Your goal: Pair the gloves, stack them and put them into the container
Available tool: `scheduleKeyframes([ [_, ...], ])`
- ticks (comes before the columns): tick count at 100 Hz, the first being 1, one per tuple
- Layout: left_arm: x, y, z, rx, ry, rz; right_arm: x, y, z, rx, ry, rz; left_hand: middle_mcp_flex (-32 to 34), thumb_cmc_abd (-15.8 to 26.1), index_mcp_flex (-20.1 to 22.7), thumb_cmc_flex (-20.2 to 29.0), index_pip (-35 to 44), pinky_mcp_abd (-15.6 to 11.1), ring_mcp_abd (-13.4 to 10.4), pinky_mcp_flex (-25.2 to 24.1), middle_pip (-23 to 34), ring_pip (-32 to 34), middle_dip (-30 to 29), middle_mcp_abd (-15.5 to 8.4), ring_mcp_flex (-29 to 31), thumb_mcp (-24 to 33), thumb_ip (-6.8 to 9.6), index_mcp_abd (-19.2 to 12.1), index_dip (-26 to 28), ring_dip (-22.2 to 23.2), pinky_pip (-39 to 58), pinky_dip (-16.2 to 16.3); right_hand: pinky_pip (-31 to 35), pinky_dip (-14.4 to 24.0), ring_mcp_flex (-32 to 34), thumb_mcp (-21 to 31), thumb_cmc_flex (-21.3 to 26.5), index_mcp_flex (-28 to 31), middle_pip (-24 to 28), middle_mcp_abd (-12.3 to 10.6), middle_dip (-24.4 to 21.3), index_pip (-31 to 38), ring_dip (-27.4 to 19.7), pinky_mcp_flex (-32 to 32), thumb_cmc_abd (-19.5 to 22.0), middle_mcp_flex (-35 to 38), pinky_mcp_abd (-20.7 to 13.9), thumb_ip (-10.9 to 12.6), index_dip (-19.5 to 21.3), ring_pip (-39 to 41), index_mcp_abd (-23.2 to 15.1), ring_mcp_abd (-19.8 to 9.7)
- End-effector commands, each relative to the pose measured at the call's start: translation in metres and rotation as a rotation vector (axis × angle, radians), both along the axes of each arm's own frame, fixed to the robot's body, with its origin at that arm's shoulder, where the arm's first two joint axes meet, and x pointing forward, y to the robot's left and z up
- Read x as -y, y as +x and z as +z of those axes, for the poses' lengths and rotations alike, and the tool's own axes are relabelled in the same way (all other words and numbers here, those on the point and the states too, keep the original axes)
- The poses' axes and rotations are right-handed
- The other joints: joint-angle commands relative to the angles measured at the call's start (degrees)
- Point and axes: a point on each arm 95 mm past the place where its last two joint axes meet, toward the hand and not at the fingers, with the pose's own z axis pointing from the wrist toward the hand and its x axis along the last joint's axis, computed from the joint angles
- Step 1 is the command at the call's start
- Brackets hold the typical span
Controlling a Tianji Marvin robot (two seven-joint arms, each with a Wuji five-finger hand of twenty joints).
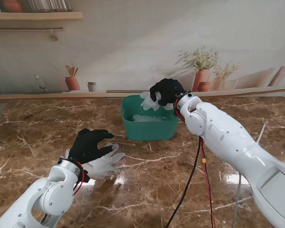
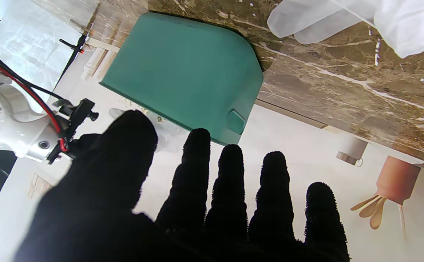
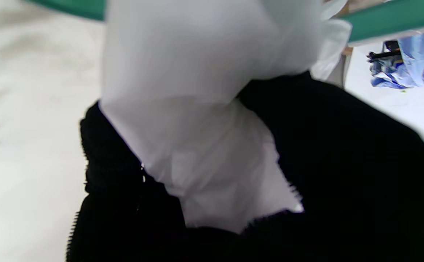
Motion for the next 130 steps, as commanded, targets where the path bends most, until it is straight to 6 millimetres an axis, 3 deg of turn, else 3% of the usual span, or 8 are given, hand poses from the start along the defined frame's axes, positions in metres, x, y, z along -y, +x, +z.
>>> scheduleKeyframes([
  [1,-0.002,-0.001,0.000,-0.005,0.007,0.009,-0.004,0.010,0.004,-0.021,-0.019,-0.018,0.0,2.0,1.3,0.6,-0.3,0.0,-2.6,-1.0,-1.2,-1.6,-0.6,-1.7,-1.2,-1.7,1.86,-1.3,0.3,-0.6,-1.8,1.1,1.0,-0.5,2.5,2.2,2.0,-0.4,1.6,-2.6,1.3,1.5,0.9,-0.2,1.3,1.5,-2.0,4.0,0.0,-0.1,-1.4,-1.3],
  [22,-0.008,-0.001,0.000,-0.007,0.018,0.023,-0.002,0.020,-0.010,-0.150,-0.084,-0.027,0.0,2.1,2.2,0.8,0.2,-0.1,-2.5,-1.1,-1.3,-1.7,-0.7,-2.0,-1.5,-1.8,1.86,-2.2,0.5,-0.7,-2.3,1.0,-4.8,0.4,-3.9,2.8,-7.2,-9.1,-4.2,-2.3,0.7,-13.1,3.1,-9.7,1.5,-6.1,0.7,1.7,-4.8,-11.7,2.9,-1.5],
  [26,-0.008,-0.001,0.001,-0.008,0.020,0.023,0.000,0.020,-0.011,-0.173,-0.103,-0.027,0.0,2.2,2.7,0.9,0.5,-0.2,-2.5,-1.2,-1.4,-1.8,-0.7,-2.1,-1.5,-1.8,1.86,-2.4,0.7,-0.7,-2.4,1.0,-6.5,1.1,-5.6,3.5,-10.7,-9.0,-4.0,-2.4,-1.5,-21.5,1.7,-12.1,2.2,-8.2,1.4,4.0,-0.7,-13.7,4.3,-1.6],
  [27,-0.008,-0.001,0.001,-0.008,0.020,0.022,0.000,0.020,-0.012,-0.179,-0.107,-0.028,0.0,2.2,2.7,0.9,0.5,-0.2,-2.5,-1.2,-1.4,-1.8,-0.7,-2.1,-1.6,-1.8,1.86,-2.5,0.7,-0.7,-2.4,1.0,-7.6,1.5,-7.2,4.1,-14.3,-10.4,-4.8,-2.3,-4.6,-26.4,1.0,-14.0,2.8,-9.8,2.0,8.9,0.6,-15.0,4.8,-1.0],
  [33,-0.009,-0.001,0.001,-0.009,0.022,0.021,0.004,0.018,-0.012,-0.219,-0.122,-0.031,-0.1,2.3,3.6,1.2,1.0,-0.2,-2.4,-1.2,-1.4,-1.8,-0.8,-2.1,-1.7,-1.8,1.87,-3.0,0.9,-0.7,-2.6,1.0,-9.0,2.0,-10.1,3.0,-19.7,-15.4,-7.0,-2.0,-8.1,-33.5,0.0,-17.3,2.8,-13.6,3.0,10.2,-1.7,-17.3,5.5,0.4],
  [77,-0.006,0.000,0.003,-0.005,0.025,0.006,0.021,-0.006,0.019,-0.186,-0.156,-0.032,-0.6,2.5,3.4,1.2,1.1,-0.2,-2.4,-1.2,-1.6,-2.1,-0.9,-1.3,-1.9,-2.4,1.88,-3.2,1.4,-0.8,-3.4,1.5,-16.1,3.7,-19.4,-2.8,-33.0,-22.5,-12.4,-1.6,-14.1,-37.7,-3.2,-25.8,9.5,-24.8,2.6,9.6,-6.1,-25.0,4.4,1.9],
  [119,-0.001,0.012,0.011,-0.003,-0.006,-0.029,0.061,-0.112,0.015,-0.111,-0.034,-0.095,-2.2,2.3,0.2,0.2,-1.3,-6.4,-1.6,0.9,-0.6,-0.7,-0.2,-0.4,-3.0,-1.3,1.87,0.5,-0.2,0.0,0.4,-1.1,-32.8,-3.2,-26.9,-26.3,-29.4,-23.3,-16.8,-0.8,-19.0,-39.1,-13.7,-31.6,28.8,-28.7,-1.4,16.3,-5.9,-35.0,7.8,-0.9],
  [130,0.002,0.014,0.010,-0.010,-0.036,-0.037,0.069,-0.145,0.000,-0.104,0.012,-0.108,-2.8,2.6,-0.1,-0.2,-2.3,-7.3,-1.5,1.2,-0.5,-0.3,-0.1,-0.3,-3.7,-2.6,1.90,1.0,-0.9,-0.1,0.2,-3.3,-34.9,-5.6,-28.6,-20.6,-35.0,-24.7,-18.0,-0.5,-20.3,-40.3,-15.8,-32.3,26.5,-30.2,-2.7,17.8,-6.2,-36.4,9.1,-1.5],
])
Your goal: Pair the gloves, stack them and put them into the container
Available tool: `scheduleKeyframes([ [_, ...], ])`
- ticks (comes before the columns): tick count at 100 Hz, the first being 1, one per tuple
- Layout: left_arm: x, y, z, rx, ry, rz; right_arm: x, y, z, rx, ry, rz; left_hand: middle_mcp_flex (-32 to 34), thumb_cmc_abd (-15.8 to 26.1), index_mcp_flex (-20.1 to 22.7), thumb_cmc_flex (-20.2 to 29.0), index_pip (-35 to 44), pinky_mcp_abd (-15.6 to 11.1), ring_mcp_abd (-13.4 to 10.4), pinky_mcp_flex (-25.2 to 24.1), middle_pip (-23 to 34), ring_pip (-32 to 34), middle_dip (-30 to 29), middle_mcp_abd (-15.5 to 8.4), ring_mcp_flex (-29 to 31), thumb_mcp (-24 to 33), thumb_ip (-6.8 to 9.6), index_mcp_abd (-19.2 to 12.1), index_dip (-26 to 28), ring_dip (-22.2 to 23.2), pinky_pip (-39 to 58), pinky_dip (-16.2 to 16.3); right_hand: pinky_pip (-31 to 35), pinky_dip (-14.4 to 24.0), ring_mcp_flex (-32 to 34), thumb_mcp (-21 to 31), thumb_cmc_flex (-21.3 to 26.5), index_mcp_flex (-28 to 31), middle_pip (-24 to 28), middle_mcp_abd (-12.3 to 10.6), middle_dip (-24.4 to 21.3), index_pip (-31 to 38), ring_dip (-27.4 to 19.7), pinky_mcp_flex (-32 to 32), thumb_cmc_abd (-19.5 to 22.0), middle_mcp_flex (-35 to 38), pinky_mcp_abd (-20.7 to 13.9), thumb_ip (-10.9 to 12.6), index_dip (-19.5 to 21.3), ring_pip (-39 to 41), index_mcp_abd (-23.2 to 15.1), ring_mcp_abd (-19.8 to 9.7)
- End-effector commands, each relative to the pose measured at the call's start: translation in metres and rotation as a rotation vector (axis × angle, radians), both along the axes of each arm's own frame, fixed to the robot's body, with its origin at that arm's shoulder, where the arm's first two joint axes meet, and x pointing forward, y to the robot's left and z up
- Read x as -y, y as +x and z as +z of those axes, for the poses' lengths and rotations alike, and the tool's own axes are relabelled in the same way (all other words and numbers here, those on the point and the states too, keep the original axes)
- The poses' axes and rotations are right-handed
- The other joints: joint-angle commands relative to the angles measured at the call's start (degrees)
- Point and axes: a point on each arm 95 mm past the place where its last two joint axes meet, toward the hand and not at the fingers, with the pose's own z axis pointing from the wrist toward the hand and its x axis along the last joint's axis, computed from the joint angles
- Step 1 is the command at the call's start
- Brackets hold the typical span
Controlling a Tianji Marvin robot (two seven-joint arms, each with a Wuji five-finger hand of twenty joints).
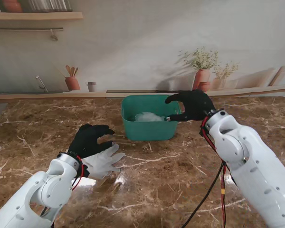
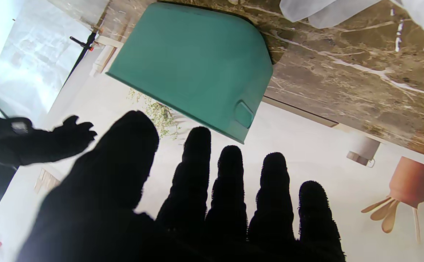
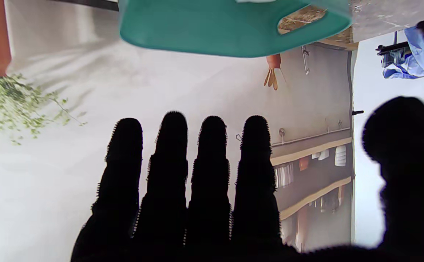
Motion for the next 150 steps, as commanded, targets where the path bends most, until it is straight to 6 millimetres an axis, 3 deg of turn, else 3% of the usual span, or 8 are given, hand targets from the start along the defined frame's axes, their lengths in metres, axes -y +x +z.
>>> scheduleKeyframes([
  [1,0.004,0.001,-0.002,-0.007,-0.019,-0.008,0.006,-0.022,-0.034,-0.059,0.002,-0.009,-2.3,2.2,-1.1,-1.0,-1.3,-3.2,-1.4,0.4,0.1,-0.2,-0.1,0.2,-3.1,-2.0,1.37,0.9,-1.5,-0.1,0.2,-2.4,-2.4,-2.2,-2.2,1.9,-3.5,-3.0,-1.5,0.5,-1.6,-1.9,-2.2,-1.1,0.1,-2.1,-2.1,2.4,-1.1,-1.3,1.7,-1.1],
  [21,0.010,0.003,-0.006,-0.033,-0.076,-0.020,0.015,-0.073,-0.074,-0.097,0.094,-0.060,-5.3,3.3,-2.7,-0.6,-4.2,-4.7,-2.9,0.7,-0.1,-1.7,-0.3,0.0,-6.4,-6.2,1.82,2.1,-3.2,-2.2,-4.1,-9.1,-5.7,-5.0,-5.2,2.4,-5.9,-6.1,-3.6,2.1,-3.7,-4.3,-4.1,-3.3,2.5,-5.8,-3.0,2.6,-2.2,-2.8,4.4,-0.6],
  [43,0.010,0.010,-0.010,-0.055,-0.060,-0.047,0.018,-0.099,-0.111,-0.157,0.124,-0.105,-5.0,3.2,-2.6,-0.3,-4.0,-3.7,-3.3,0.6,-0.3,-1.5,-0.4,-0.5,-6.0,-6.8,1.94,1.5,-3.1,-2.5,-2.7,-8.5,-5.9,-5.8,-5.5,1.9,-5.3,-5.9,-3.5,1.9,-4.5,-4.4,-4.5,-3.6,2.6,-6.1,-2.7,2.7,-2.4,-2.6,3.7,-0.5],
  [70,-0.012,0.022,-0.003,-0.125,0.046,-0.098,0.021,-0.101,-0.125,-0.199,0.133,-0.110,-5.8,-2.9,-7.5,-1.8,-4.3,3.4,-1.4,-1.3,-0.9,-1.8,-0.8,0.6,-5.8,-2.3,1.84,-1.9,-3.2,-1.5,5.2,-1.8,-5.6,-6.0,-5.6,1.2,-4.1,-5.6,-3.1,1.8,-4.7,-4.0,-4.5,-3.8,2.4,-6.4,-2.5,2.7,-2.1,-2.2,3.4,-0.4],
  [88,-0.042,0.033,0.004,-0.193,0.249,-0.197,0.022,-0.099,-0.127,-0.199,0.140,-0.113,-9.6,-12.3,-10.1,-4.8,-3.5,1.9,-2.3,-2.0,-0.8,-2.3,0.6,0.4,-10.6,9.2,0.11,-7.4,-2.9,1.3,-4.9,-0.8,-5.2,-6.1,-5.4,0.8,-3.5,-5.4,-3.0,1.8,-4.8,-3.8,-4.4,-3.7,2.4,-6.4,-2.2,2.7,-2.0,-2.0,3.2,-0.3],
  [95,-0.053,0.037,0.006,-0.239,0.307,-0.222,0.022,-0.099,-0.127,-0.197,0.144,-0.119,-13.3,-14.1,-11.2,-4.7,-3.1,0.6,-2.7,-2.5,-1.3,-2.9,3.2,-0.7,-14.0,11.4,-0.27,-8.9,-2.8,3.0,-12.5,3.5,-5.1,-6.1,-5.4,0.7,-3.2,-5.2,-2.9,1.9,-4.8,-3.6,-4.4,-3.7,2.4,-6.3,-2.1,2.7,-1.9,-1.9,3.2,-0.3],
  [110,-0.068,0.043,-0.001,-0.327,0.384,-0.244,0.022,-0.098,-0.128,-0.202,0.149,-0.125,-19.2,-15.0,-12.8,-3.9,-1.3,0.0,-3.1,-1.9,-0.3,-2.8,6.9,-2.0,-17.4,12.5,-0.35,-10.3,-1.7,5.0,-16.6,2.8,-4.9,-6.1,-5.2,0.3,-2.6,-4.8,-2.8,1.9,-4.8,-3.3,-4.3,-3.6,2.3,-6.2,-1.9,2.7,-1.7,-1.8,3.0,-0.2],
  [150,-0.096,0.048,-0.039,-0.425,0.487,-0.237,0.019,-0.097,-0.129,-0.226,0.141,-0.115,-20.7,-15.3,-21.1,1.0,-7.1,-0.5,-4.0,-1.8,-3.5,-3.0,7.3,-3.1,-17.4,18.8,-0.21,-13.0,-4.8,6.1,-16.8,2.4,-4.1,-5.8,-4.7,0.4,-1.9,-4.5,-2.5,1.8,-4.6,-2.9,-3.8,-3.4,2.0,-5.7,-1.3,2.7,-1.4,-1.3,2.8,0.0],
])
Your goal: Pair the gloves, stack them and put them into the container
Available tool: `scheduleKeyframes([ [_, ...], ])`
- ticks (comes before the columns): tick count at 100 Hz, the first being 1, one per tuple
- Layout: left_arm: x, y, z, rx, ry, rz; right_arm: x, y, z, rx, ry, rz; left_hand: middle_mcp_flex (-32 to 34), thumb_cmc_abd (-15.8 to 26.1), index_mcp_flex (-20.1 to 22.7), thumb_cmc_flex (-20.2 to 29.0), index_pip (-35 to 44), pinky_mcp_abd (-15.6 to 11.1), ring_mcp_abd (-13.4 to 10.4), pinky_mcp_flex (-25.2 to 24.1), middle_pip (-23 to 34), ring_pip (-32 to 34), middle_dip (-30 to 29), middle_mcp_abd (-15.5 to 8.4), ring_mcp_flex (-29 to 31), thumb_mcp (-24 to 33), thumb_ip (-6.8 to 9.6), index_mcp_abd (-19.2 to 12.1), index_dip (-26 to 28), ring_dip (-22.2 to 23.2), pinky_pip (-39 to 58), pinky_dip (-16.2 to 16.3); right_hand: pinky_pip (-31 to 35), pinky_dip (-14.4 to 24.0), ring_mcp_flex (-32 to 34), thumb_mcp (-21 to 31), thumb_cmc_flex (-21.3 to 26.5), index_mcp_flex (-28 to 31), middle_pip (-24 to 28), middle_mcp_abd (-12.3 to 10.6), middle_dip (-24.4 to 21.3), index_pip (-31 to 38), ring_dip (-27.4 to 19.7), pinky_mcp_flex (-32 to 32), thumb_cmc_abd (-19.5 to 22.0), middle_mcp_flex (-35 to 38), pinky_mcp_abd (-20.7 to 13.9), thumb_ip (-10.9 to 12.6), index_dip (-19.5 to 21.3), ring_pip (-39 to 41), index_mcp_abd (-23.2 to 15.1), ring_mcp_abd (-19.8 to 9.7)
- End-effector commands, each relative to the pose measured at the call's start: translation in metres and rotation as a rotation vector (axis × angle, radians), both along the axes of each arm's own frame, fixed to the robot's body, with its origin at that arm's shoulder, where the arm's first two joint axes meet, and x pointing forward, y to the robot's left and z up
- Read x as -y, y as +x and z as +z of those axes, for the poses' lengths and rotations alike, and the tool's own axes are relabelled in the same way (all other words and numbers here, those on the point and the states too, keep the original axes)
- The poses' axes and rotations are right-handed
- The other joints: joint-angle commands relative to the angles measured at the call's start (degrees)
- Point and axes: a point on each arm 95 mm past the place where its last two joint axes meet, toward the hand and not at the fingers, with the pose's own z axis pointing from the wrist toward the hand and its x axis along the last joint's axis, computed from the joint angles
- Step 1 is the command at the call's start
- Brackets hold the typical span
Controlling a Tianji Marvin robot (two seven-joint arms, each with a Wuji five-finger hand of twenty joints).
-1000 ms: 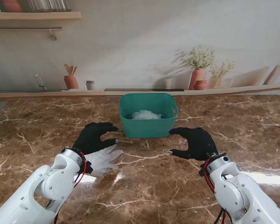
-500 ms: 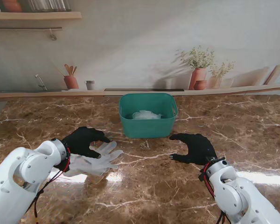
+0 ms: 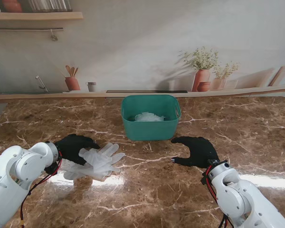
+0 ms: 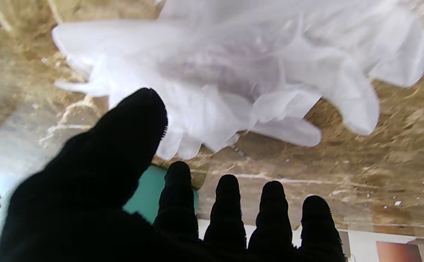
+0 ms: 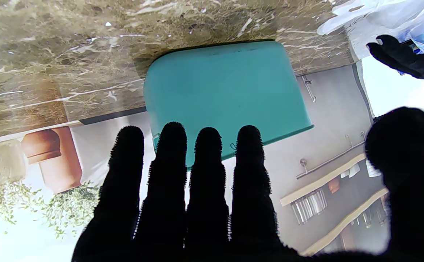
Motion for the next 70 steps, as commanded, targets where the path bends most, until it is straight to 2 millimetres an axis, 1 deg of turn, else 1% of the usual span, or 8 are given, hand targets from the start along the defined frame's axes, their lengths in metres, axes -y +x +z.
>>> scheduleKeyframes([
  [1,-0.009,0.001,-0.009,-0.025,0.023,-0.004,0.000,-0.003,-0.005,-0.027,-0.004,-0.005,-2.6,-1.1,-2.9,2.8,-2.1,-1.3,-2.5,-0.2,-2.1,-0.9,-0.1,-1.6,-2.0,2.9,-0.36,-2.6,-1.6,0.8,-2.1,-0.4,0.5,-0.8,-0.4,-0.6,0.8,-0.3,0.4,-0.2,-0.6,0.5,0.0,-0.4,0.0,-0.6,0.0,2.1,0.1,0.6,-0.6,0.1],
  [10,-0.010,0.005,-0.015,-0.010,0.029,-0.032,-0.001,-0.003,-0.006,-0.033,-0.001,-0.007,-2.9,-1.4,-3.9,3.4,-2.7,-1.4,-2.6,-0.1,-3.0,-0.8,-0.2,-2.0,-2.1,4.0,-0.30,-3.5,-1.9,1.0,-2.3,-0.6,0.6,-0.7,-0.3,-0.4,0.9,-0.1,0.4,-0.1,-0.5,0.6,0.1,-0.4,0.0,-0.6,0.1,2.1,0.1,0.7,-0.7,0.1],
  [23,-0.007,0.010,-0.022,-0.002,0.060,-0.084,-0.002,-0.003,-0.006,-0.037,0.001,-0.003,-3.7,-2.6,-3.6,1.7,0.2,-1.5,-2.7,0.1,-5.9,-0.7,-0.4,-2.1,-2.6,4.1,-0.82,-3.3,-0.7,1.1,-2.7,-1.6,0.9,-0.6,0.0,-0.2,1.0,0.0,0.6,-0.1,-0.4,0.8,0.3,-0.3,0.1,-0.2,0.2,2.1,0.2,0.8,-0.8,0.2],
  [36,-0.002,0.014,-0.031,0.016,0.059,-0.117,-0.003,-0.002,-0.004,-0.037,0.004,-0.001,-3.2,-4.5,0.1,-1.9,10.8,-1.7,-2.7,-0.1,-4.6,-0.2,1.2,-2.0,-2.1,4.1,-1.30,-4.0,6.0,1.4,-1.9,-0.9,1.1,-0.5,0.2,-0.2,1.2,0.1,0.8,-0.1,-0.2,0.8,0.4,-0.2,0.5,0.2,0.3,2.0,0.3,0.9,-1.2,0.3],
  [50,0.005,0.015,-0.038,0.045,-0.029,-0.114,-0.002,-0.002,-0.003,-0.038,0.006,-0.003,-2.9,-6.5,0.3,-3.8,19.7,-1.9,-2.9,0.0,-3.7,-0.1,1.0,-2.0,-2.2,5.3,-1.71,-4.5,14.5,1.4,-2.2,-1.0,1.4,-0.4,0.5,-0.6,1.7,0.6,1.0,-0.1,0.0,1.1,0.6,0.1,1.2,0.7,0.3,2.0,0.4,1.0,-1.5,0.3],
  [60,0.012,0.012,-0.036,0.067,-0.085,-0.116,-0.002,-0.002,-0.003,-0.040,0.008,-0.002,-2.4,-7.3,0.2,-5.2,19.9,-1.9,-2.9,-0.1,-3.3,0.1,1.0,-1.8,-1.9,4.8,-1.97,-4.2,15.1,1.4,-2.1,-1.0,1.5,-0.3,0.6,-0.9,2.0,1.0,1.1,0.0,0.2,1.4,0.7,0.1,1.2,1.0,0.4,1.9,0.5,1.1,-1.8,0.4],
  [61,0.012,0.012,-0.036,0.068,-0.090,-0.117,-0.002,-0.002,-0.003,-0.040,0.008,-0.002,-2.4,-7.4,0.3,-5.3,19.9,-1.9,-2.9,-0.1,-3.2,0.0,1.0,-2.4,-1.9,4.8,-2.01,-4.2,15.1,1.4,-2.1,-1.0,1.6,-0.3,0.6,-0.9,2.0,1.0,1.1,0.0,0.2,1.4,0.7,0.1,1.3,1.0,0.4,1.9,0.5,1.1,-1.8,0.4],
  [70,0.017,0.010,-0.033,0.079,-0.121,-0.129,-0.003,-0.003,-0.004,-0.045,0.010,0.001,-2.2,-7.6,0.2,-7.0,19.4,-1.9,-2.8,-0.1,-2.7,0.0,0.9,-1.7,-2.0,3.7,-2.43,-3.9,15.0,1.3,-2.2,-1.0,1.6,-0.3,0.6,-1.1,2.2,1.0,1.1,0.0,0.3,1.4,0.8,0.1,1.6,1.1,0.4,2.0,0.6,1.1,-1.8,0.4],
])
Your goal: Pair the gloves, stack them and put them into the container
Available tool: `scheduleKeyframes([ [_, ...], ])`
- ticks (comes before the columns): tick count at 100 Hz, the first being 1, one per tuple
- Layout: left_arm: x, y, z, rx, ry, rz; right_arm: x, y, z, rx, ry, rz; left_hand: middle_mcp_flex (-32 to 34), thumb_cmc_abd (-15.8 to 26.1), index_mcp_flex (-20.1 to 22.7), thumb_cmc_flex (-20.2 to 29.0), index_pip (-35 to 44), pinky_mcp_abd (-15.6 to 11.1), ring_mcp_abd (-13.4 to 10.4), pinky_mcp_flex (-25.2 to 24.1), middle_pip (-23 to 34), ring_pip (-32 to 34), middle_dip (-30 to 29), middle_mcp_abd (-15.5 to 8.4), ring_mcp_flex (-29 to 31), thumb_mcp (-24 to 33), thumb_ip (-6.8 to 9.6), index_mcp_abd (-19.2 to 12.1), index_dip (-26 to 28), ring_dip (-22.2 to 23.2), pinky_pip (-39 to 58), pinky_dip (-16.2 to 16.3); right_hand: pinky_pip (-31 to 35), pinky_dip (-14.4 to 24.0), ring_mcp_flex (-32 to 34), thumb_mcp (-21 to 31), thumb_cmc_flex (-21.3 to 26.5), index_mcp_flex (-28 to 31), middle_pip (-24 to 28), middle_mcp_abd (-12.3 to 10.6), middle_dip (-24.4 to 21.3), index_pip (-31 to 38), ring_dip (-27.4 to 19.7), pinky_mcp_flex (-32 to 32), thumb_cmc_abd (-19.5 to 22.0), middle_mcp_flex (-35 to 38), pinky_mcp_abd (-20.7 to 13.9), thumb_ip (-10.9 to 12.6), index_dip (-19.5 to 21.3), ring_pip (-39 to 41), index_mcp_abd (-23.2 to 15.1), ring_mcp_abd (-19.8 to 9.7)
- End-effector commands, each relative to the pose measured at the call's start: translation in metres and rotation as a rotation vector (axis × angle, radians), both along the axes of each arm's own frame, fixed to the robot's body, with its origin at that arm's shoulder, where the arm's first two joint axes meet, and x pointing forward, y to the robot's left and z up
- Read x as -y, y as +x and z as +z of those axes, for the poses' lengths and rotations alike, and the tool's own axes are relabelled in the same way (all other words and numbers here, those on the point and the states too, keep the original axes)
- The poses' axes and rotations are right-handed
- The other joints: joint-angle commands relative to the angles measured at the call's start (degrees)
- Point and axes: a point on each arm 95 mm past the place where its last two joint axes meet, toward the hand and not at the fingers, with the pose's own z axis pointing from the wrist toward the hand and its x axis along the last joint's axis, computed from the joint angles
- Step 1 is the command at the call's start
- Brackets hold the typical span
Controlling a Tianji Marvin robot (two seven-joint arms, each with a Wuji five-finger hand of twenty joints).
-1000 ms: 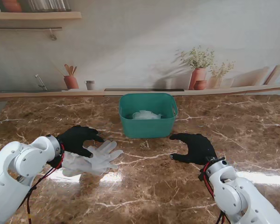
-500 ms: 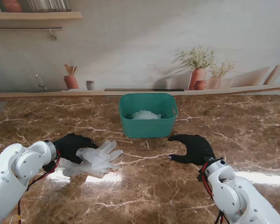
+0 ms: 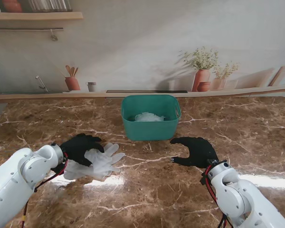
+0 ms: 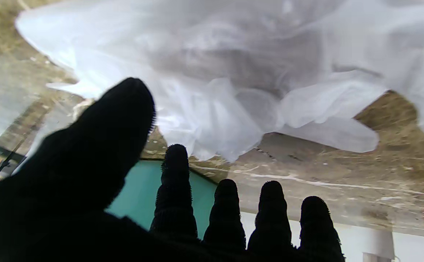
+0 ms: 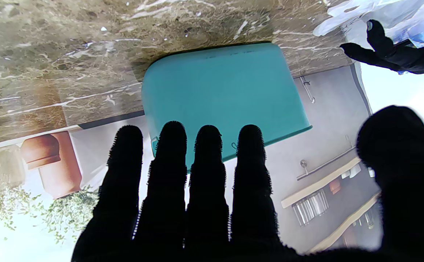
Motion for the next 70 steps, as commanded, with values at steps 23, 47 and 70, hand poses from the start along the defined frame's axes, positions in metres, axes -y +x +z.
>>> scheduleKeyframes([
  [23,0.019,-0.008,-0.001,-0.037,-0.037,-0.072,-0.003,-0.003,-0.005,-0.025,0.007,0.006,-1.3,-2.6,4.3,-6.2,-5.2,-1.3,-2.2,0.3,0.5,-1.8,-1.3,-1.9,-3.1,-4.5,-2.08,1.1,-4.3,-0.5,-3.9,-3.5,1.6,-0.3,0.5,-1.3,0.4,1.0,0.4,0.0,0.5,0.8,1.0,-0.1,1.0,0.2,-0.2,2.0,0.6,0.5,-1.1,0.4],
  [47,0.028,-0.007,-0.012,-0.035,-0.006,-0.038,-0.003,-0.003,-0.004,-0.016,0.011,0.010,-0.9,6.1,9.1,-7.9,-2.5,-1.2,-2.3,0.2,2.1,-1.6,-0.5,-0.9,-2.8,-20.3,-0.08,10.9,-2.7,0.4,-2.8,-4.1,1.9,-0.1,0.9,-1.4,0.5,1.0,0.5,-0.1,0.7,0.9,1.3,0.2,1.1,0.5,0.0,2.1,0.7,0.7,-1.3,0.5],
  [70,0.036,-0.004,-0.016,0.047,0.035,-0.038,-0.003,-0.003,-0.005,-0.011,0.013,0.009,2.7,8.2,16.0,8.2,14.2,-2.2,-2.1,-0.7,8.2,1.2,0.2,-1.1,0.3,-10.7,-3.52,3.5,3.9,1.9,0.9,5.1,2.5,0.2,1.3,-1.7,1.3,1.1,0.7,-0.1,1.0,0.9,1.6,0.6,1.2,0.8,0.3,2.1,0.7,1.0,-1.5,0.6],
])
